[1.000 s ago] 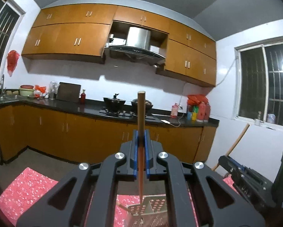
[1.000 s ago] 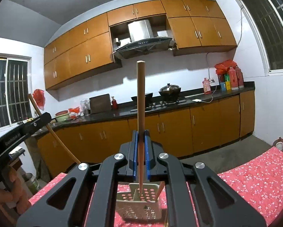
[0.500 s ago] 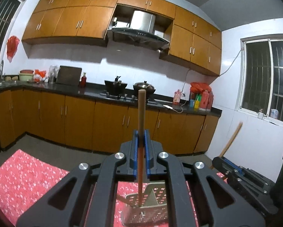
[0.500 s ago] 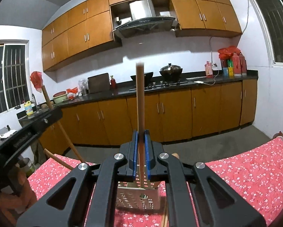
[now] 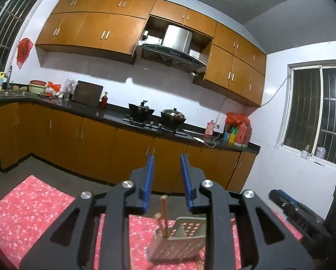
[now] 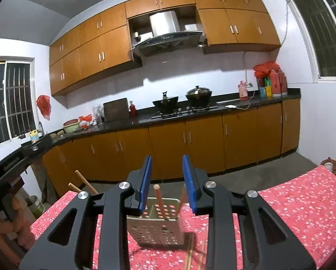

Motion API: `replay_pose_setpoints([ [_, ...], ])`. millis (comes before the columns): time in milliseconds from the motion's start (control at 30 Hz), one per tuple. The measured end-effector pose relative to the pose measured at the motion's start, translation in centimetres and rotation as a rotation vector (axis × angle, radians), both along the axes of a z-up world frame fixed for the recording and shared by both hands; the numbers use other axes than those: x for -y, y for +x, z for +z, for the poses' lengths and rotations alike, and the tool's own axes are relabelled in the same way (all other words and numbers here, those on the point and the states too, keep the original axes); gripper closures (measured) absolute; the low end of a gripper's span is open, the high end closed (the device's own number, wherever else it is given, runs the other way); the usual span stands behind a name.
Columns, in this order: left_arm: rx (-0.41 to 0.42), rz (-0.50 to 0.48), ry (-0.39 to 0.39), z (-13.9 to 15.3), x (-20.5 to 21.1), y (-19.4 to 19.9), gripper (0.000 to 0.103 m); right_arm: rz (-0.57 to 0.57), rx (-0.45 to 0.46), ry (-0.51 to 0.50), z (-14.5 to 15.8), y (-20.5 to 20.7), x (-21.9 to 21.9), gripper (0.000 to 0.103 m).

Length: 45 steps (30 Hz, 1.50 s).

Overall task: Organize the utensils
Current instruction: 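Drop both chopsticks into the holder by opening both tools, then move both open tools back down to the remaining chopsticks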

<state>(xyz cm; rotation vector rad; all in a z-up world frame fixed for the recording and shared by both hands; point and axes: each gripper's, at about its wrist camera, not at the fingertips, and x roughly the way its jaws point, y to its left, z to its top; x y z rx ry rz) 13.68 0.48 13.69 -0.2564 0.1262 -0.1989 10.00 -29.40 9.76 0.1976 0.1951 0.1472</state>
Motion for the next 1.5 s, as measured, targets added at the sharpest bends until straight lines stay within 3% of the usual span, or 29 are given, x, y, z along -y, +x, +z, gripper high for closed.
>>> replay_pose_setpoints([
  [200,-0.107,0.056,0.053,-3.4,-2.6,-2.2,0.072,-0.083,-0.154,-0.016,-4.3,-0.3,2.8,0.073],
  [400,-0.369,0.086,0.133,-11.2,-4.0,-0.8,0.073,-0.058,-0.468,-0.026,-12.8,1.8,3.4,0.073],
  [600,-0.586,0.01,0.136,-17.9,-3.7,-0.4,0.073,0.036,-0.639,-0.045,-18.3,3.0,1.0,0.074],
  [733,-0.637,-0.033,0.138,-20.3,-3.2,-0.9,0.073,0.05,-0.673,-0.1,-20.5,2.5,-0.5,0.075],
  [833,-0.659,-0.055,0.146,-21.0,-2.6,-1.2,0.074,0.016,-0.677,-0.157,-21.4,2.4,-0.7,0.093],
  [867,-0.667,-0.064,0.145,-21.3,-2.4,-1.3,0.075,0.004,-0.673,-0.161,-21.3,2.6,-0.5,0.095],
  [1033,-0.703,-0.106,0.14,-22.2,-1.6,-1.7,0.082,-0.083,-0.678,-0.124,-21.4,3.0,1.6,0.095],
  [1500,-0.741,-0.12,0.234,-23.5,0.3,-2.1,0.085,-0.078,-0.673,-0.14,-21.3,2.6,2.0,0.095],
])
